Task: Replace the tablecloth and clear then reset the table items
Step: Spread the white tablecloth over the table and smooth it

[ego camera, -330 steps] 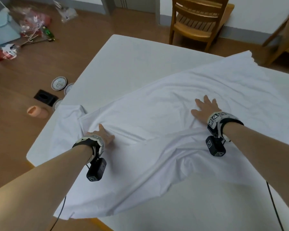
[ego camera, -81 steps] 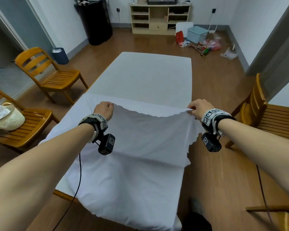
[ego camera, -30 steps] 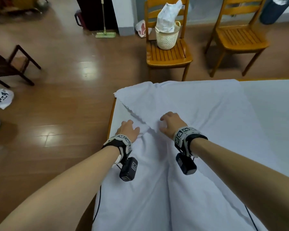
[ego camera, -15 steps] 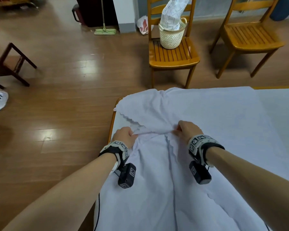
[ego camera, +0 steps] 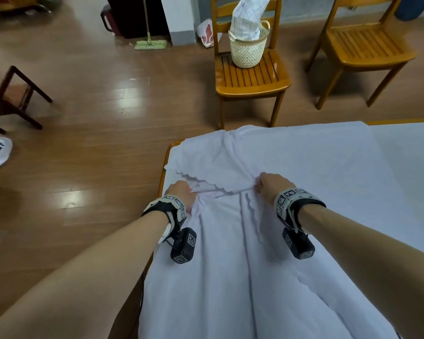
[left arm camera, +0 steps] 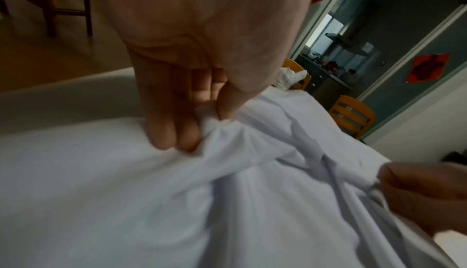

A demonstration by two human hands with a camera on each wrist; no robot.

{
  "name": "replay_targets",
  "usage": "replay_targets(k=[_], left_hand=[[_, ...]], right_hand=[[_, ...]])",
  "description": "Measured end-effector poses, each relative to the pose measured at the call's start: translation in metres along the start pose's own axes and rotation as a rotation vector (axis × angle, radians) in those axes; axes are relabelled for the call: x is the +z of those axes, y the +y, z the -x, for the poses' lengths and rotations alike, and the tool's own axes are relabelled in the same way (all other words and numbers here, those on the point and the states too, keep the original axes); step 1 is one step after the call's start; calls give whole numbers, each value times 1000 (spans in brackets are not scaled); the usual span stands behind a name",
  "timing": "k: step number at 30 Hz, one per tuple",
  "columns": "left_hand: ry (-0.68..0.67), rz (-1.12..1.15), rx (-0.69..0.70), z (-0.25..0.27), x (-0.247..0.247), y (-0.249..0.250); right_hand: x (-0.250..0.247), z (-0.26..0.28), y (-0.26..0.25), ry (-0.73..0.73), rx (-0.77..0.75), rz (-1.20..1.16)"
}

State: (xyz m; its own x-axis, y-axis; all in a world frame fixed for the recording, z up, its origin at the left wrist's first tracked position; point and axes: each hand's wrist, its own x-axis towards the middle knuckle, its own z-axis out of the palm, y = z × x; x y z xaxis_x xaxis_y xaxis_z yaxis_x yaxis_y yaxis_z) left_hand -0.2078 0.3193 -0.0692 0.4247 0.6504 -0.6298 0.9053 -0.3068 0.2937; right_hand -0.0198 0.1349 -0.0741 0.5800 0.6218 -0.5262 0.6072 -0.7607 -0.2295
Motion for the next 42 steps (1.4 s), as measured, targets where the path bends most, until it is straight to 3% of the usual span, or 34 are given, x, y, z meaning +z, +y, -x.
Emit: replay_targets(k=[3, 8, 13, 15, 17, 21, 24, 27, 30, 36, 40, 42], left_hand=[[43, -31, -7, 4, -21, 2], [286, -69, -76, -2, -54, -15], [437, 306, -313, -8, -53, -31], [459, 327, -327, 0, -42, -25], [419, 259, -196, 11, -30, -16], [296, -92, 205, 12, -5, 8], [198, -239, 379, 9, 13, 33], [87, -352, 386, 1, 25, 54], [121, -284, 340, -12, 26, 68], [348, 68, 179, -36, -3, 75], [505, 312, 72, -46, -36, 76], [631, 353, 97, -43, -48, 82]], right_hand=[[-28, 12, 25, 102, 93, 16], [-75, 32, 104, 289, 343, 65], [-86, 47, 171, 250, 641, -82], [-82, 46, 178, 209, 692, -176], [-73, 43, 171, 246, 644, -211], [-55, 34, 126, 349, 142, -69], [-44, 26, 77, 203, -32, -132], [-33, 10, 47, 70, 6, -119], [-29, -2, 47, 54, 45, 20], [-51, -7, 86, 231, 66, -167], [-80, -7, 150, 332, 287, -142], [-88, -5, 177, 364, 385, -164]])
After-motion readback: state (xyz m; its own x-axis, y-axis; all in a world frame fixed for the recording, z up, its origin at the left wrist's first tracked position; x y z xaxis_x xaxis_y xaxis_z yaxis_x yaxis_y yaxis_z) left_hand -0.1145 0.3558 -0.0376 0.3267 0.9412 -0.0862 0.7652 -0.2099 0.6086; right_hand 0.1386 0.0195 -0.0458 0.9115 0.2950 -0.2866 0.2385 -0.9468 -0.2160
